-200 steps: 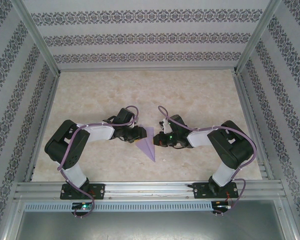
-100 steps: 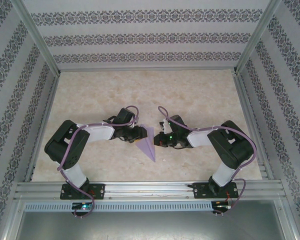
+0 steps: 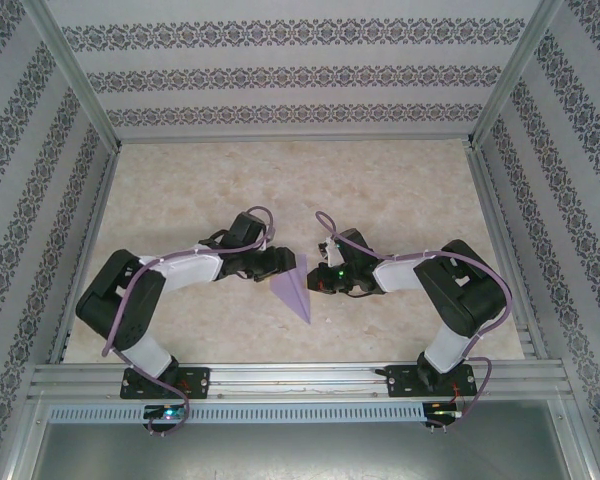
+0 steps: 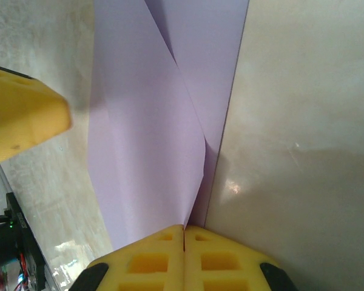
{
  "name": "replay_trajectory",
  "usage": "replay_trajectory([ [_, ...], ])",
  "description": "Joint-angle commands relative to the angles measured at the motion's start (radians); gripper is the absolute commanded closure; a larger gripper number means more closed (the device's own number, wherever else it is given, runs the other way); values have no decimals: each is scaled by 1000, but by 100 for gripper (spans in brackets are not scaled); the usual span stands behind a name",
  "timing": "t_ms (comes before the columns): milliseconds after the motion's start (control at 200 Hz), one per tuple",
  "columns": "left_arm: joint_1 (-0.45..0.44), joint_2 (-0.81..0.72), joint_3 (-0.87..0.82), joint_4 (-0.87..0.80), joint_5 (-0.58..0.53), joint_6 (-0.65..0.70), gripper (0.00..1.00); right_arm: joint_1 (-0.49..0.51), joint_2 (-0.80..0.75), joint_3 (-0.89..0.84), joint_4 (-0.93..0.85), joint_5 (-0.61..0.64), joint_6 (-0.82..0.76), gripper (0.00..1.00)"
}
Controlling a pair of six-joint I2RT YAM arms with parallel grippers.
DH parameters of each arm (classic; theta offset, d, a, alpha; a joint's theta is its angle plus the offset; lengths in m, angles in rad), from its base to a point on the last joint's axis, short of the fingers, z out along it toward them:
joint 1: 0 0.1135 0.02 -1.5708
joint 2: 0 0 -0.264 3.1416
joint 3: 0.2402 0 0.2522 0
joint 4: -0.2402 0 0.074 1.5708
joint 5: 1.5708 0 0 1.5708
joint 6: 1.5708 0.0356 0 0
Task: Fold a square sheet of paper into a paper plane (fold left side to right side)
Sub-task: Fourth fold the wing at the center of the table.
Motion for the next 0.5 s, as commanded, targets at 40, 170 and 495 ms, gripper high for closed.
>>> replay_trajectory([
  [40, -13, -51, 5, -36, -4, 26, 51, 16, 77, -14, -85, 117, -24, 100],
  [170, -21, -24, 15, 17, 71, 29, 72, 19, 78, -13, -89, 124, -21, 100],
  [495, -51, 115, 68, 89, 151, 15, 89, 25, 83, -7, -115, 137, -27, 100],
])
